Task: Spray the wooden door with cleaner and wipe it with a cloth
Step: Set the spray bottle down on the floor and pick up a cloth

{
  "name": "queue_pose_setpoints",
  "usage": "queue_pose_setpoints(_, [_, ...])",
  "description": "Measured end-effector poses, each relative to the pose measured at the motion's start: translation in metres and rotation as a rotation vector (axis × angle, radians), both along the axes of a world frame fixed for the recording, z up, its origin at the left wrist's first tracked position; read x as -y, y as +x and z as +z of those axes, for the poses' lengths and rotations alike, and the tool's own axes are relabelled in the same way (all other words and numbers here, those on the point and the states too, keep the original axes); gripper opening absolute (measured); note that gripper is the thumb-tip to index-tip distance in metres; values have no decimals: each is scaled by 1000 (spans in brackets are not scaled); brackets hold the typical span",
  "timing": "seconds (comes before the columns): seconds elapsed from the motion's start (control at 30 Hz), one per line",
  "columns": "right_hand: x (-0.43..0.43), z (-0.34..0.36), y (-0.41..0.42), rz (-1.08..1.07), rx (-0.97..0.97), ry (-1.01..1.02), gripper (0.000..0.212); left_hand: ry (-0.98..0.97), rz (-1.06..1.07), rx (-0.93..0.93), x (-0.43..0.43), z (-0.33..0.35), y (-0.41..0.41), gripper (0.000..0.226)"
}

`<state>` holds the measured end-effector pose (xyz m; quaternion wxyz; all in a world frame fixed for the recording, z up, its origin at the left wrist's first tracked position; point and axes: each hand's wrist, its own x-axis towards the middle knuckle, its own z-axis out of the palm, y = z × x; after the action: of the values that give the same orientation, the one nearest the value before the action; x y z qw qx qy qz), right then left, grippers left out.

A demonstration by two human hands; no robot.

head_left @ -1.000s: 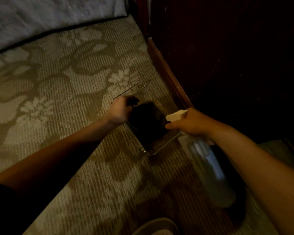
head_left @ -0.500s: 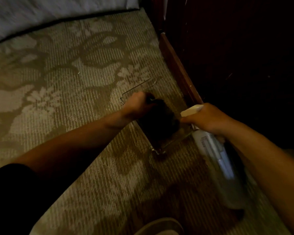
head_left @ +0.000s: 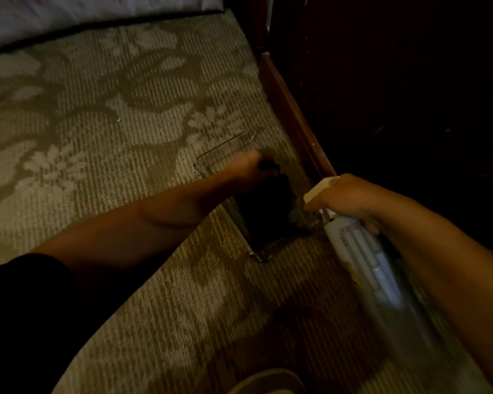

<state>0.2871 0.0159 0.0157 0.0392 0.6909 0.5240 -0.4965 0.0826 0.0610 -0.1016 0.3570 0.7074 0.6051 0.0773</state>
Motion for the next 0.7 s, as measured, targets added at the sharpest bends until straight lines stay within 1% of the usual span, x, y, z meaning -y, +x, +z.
queue_pose_setpoints(0.13, [-2, 3, 1, -15, -10, 15, 33, 69, -11, 60, 2, 4, -5, 29])
queue_pose_setpoints(0.23, [-9, 2, 2, -19, -34, 44, 28, 145, -5, 22, 5, 3, -12, 27])
queue_pose_setpoints(0.3, [-10, 5, -4, -35, -66, 69, 15, 128, 16, 1, 4, -1, -16, 27])
queue_pose_setpoints(0.33, [-11, 5, -7, -58, -103, 74, 19, 112, 23, -7, 4, -3, -17, 27])
queue_pose_setpoints(0.37, [-12, 4, -8, -78, -134, 74, 32, 98, 22, -5, 4, -4, -16, 26])
queue_pose_setpoints(0.4, [-12, 6, -11, -90, -147, 75, 39, 90, 15, -1, 6, -4, -14, 26])
queue_pose_setpoints(0.43, [-12, 5, -13, -92, -158, 83, 38, 92, 4, 6, 8, -5, -12, 25])
queue_pose_setpoints(0.5, [-11, 6, -13, -85, -176, 76, 17, 115, -16, 19, 10, -8, -8, 25])
queue_pose_setpoints(0.53, [-11, 6, -13, -83, -177, 72, 11, 126, -18, 30, 10, -10, -8, 24])
queue_pose_setpoints(0.6, [-9, 7, -13, -73, -164, 80, 12, 140, -7, 64, 10, -10, -13, 25])
queue_pose_setpoints(0.7, [-9, 4, -12, -97, -154, 81, 20, 223, 15, 92, 9, -7, -21, 31])
